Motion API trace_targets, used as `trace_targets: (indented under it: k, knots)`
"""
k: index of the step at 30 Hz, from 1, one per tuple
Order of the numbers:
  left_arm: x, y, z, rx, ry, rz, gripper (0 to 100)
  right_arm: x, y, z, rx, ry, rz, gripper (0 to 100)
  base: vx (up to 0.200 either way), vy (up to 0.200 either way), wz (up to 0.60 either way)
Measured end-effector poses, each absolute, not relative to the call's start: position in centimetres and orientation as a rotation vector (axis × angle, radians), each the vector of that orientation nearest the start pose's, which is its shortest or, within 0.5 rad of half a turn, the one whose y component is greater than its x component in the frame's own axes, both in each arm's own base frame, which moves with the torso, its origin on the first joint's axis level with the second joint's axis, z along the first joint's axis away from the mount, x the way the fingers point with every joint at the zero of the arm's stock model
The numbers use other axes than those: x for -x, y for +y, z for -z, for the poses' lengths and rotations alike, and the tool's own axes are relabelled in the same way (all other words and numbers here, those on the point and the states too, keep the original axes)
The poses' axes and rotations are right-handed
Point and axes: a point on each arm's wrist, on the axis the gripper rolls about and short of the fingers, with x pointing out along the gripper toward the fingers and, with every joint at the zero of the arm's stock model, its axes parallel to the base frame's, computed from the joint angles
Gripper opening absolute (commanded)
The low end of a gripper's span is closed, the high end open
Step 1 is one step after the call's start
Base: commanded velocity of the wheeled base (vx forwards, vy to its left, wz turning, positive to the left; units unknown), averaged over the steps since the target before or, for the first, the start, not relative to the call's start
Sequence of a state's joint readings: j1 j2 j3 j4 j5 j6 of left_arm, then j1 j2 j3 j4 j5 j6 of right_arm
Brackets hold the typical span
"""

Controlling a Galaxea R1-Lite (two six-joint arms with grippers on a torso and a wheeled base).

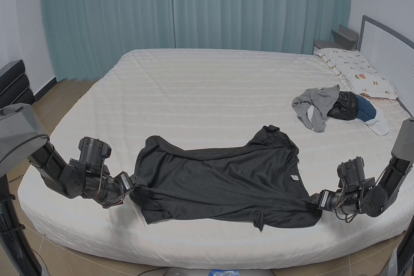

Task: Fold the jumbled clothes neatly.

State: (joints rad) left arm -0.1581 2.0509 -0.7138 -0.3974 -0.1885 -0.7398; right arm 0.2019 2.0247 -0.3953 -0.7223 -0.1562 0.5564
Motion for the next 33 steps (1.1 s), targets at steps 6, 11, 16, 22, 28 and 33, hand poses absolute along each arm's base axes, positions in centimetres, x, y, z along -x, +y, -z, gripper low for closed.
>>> trace_targets:
  k: [6, 11, 16, 22, 28, 33]
  knots:
    - [-29.6, -7.7, -3.7, 0.646, 1.038, 0.020, 100, -25.4, 5.1, -1.3, -0.359, 0.869, 0.190, 100, 0.000, 0.000, 0.00]
    - [-28.9, -9.8, -3.5, 0.597, 1.042, 0.025, 100, -25.2, 5.2, -1.3, -0.357, 0.872, 0.184, 100, 0.000, 0.000, 0.00]
    - [-29.4, -11.8, -2.4, 0.530, 1.025, -0.015, 100, -25.1, 5.2, -1.3, -0.350, 0.874, 0.179, 100, 0.000, 0.000, 0.00]
    - [-29.9, -13.8, -1.4, 0.475, 1.034, 0.003, 100, -25.1, 5.2, -1.2, -0.346, 0.878, 0.179, 100, 0.000, 0.000, 0.00]
    - [-29.8, -14.1, -0.7, 0.425, 1.053, -0.014, 0, -25.0, 5.2, -1.1, -0.342, 0.883, 0.179, 100, 0.000, 0.000, 0.00]
    - [-29.8, -13.7, -0.2, 0.392, 1.071, -0.053, 0, -24.9, 5.2, -1.1, -0.338, 0.891, 0.180, 100, 0.000, 0.000, 0.00]
